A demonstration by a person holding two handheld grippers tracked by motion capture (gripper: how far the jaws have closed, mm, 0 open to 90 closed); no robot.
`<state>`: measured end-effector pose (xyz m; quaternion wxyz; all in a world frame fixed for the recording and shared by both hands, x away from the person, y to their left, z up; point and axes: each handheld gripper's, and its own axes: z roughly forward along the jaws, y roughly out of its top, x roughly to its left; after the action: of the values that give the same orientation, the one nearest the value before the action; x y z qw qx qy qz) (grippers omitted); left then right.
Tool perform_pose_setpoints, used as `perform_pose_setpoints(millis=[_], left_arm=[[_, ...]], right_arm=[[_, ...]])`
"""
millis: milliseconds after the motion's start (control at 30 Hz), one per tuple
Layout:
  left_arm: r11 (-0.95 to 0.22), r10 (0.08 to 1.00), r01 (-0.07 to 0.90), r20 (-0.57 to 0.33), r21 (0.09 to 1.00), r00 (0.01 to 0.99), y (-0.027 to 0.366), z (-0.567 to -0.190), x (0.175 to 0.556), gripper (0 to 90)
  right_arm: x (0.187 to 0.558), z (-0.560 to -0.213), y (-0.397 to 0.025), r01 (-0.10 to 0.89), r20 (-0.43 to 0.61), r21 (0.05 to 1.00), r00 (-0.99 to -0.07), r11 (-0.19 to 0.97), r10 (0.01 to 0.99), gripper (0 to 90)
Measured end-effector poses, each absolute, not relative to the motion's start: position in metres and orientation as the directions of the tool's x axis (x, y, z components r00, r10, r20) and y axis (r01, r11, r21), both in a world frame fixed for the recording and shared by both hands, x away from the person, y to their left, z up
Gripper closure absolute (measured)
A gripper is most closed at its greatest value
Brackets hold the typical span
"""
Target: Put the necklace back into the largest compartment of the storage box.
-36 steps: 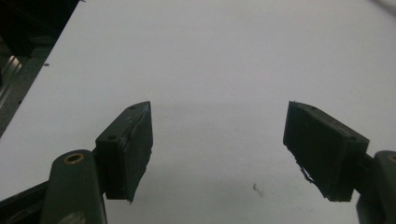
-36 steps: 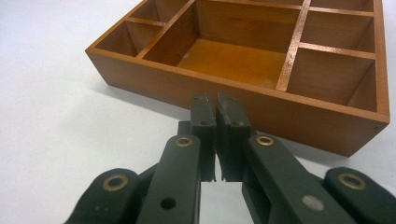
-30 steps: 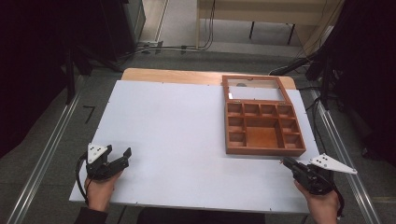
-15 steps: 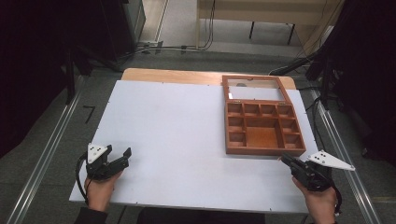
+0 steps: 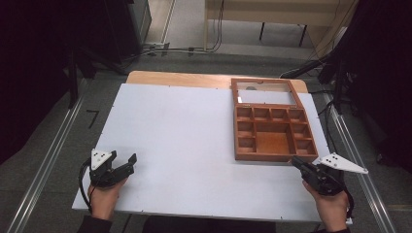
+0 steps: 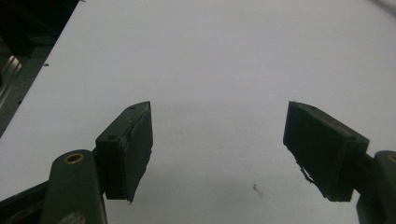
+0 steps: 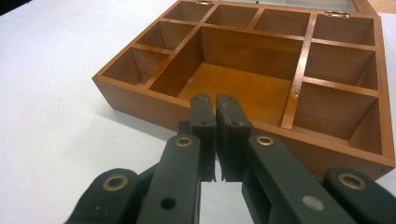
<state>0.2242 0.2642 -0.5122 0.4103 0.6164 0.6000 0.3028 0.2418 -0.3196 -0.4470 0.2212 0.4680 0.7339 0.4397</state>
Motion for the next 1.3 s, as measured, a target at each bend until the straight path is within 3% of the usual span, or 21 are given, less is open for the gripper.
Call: perform_pose_setpoints(millis=[1300], left_arm=[[0.059, 0.988, 0.492, -0.121, 0.869, 0.096, 0.264, -0.512, 0.224, 24.3]], right_arm=[[0.261, -0.439, -0.317, 0.479, 0.085, 0.864, -0.445, 0.157, 0.891, 84.2]])
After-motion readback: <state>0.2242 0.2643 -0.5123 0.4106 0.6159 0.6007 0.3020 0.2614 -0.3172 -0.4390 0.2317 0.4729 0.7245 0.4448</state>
